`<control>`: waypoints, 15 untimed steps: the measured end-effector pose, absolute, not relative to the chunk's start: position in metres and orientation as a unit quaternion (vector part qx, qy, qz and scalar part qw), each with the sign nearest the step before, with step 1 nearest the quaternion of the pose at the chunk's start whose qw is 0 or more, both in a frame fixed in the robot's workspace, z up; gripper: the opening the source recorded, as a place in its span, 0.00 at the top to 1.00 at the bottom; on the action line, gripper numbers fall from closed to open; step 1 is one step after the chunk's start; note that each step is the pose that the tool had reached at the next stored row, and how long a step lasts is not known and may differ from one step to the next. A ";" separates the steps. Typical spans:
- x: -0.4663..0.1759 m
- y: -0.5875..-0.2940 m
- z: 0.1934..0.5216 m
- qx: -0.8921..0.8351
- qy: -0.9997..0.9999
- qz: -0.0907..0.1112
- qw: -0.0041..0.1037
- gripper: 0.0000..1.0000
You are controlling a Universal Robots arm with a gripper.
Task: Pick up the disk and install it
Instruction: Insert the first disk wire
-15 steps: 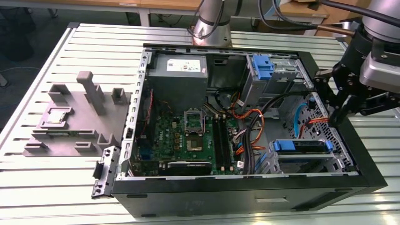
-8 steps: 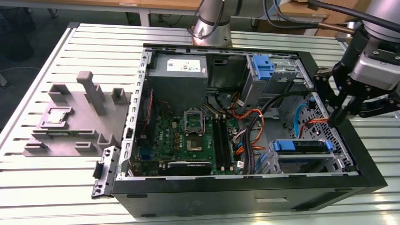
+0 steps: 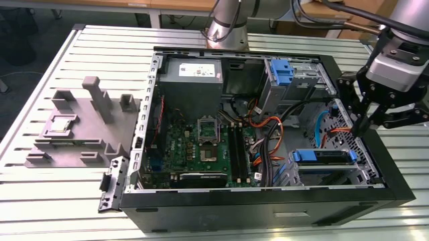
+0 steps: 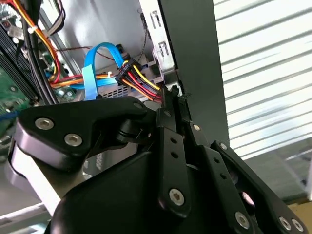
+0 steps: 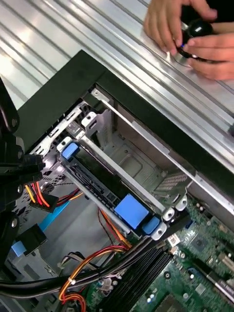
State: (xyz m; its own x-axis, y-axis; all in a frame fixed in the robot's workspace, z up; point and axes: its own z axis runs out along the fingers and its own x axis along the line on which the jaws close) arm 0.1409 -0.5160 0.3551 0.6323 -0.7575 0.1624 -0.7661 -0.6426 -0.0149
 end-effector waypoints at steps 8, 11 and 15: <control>0.141 -0.516 0.354 0.870 -0.486 0.075 0.033 0.83; 0.141 -0.516 0.354 0.857 -0.509 0.074 0.035 0.83; 0.141 -0.516 0.354 0.837 -0.541 0.073 0.038 0.83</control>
State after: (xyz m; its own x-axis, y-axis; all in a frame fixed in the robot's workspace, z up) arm 0.1409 -0.5160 0.3535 0.4050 -0.8998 0.1624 -0.9108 -0.4126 -0.0149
